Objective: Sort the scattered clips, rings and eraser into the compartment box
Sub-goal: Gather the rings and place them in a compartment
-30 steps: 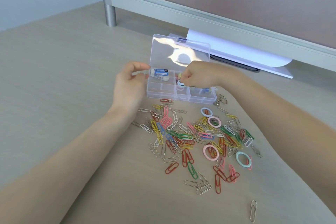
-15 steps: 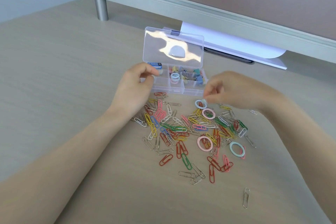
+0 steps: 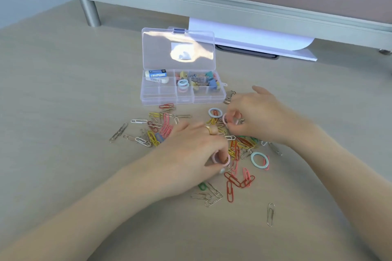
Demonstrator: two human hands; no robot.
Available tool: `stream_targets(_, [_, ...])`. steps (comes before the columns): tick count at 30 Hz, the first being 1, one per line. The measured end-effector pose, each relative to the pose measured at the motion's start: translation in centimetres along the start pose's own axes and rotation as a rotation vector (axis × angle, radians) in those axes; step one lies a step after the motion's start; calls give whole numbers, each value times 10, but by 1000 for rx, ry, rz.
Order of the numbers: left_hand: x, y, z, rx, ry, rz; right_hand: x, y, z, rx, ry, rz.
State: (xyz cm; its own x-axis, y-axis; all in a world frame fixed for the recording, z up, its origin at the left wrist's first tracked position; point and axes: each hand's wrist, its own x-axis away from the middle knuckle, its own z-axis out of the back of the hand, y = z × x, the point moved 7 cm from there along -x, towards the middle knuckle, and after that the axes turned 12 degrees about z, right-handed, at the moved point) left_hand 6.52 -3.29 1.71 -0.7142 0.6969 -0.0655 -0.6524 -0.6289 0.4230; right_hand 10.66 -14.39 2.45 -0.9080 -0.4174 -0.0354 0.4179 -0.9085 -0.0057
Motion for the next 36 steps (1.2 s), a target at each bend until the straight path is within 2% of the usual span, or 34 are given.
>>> stream_targets(3, [-1, -5, -7, -95, -18, 34, 1, 5, 3, -46, 105, 0])
stream_targets(8, [-1, -4, -6, -112, 8, 19, -5, 13, 18, -140, 283, 19])
stream_targets(12, [-2, -2, -7, -161, 34, -10, -15, 8, 3, -151, 234, 39])
stream_targets(18, [-1, 2, -13, -364, 182, -46, -17, 6, -8, -139, 159, 22])
stream_targets(22, [1, 5, -15, -390, 224, -69, -15, 4, -9, -147, 142, 23])
stream_targets(28, [1, 0, -14, -218, 169, -14, -11, -1, -9, -134, 131, 50])
stream_targets(30, [-1, -3, -6, -84, 156, 43, -9, -3, -10, -110, 156, 65])
stream_targets(33, [-4, -8, 6, 115, 217, 72, -4, -4, -5, -116, 219, 54])
stream_targets(36, [-5, -18, 11, 353, 253, 162, 14, 1, 12, -238, 305, 10])
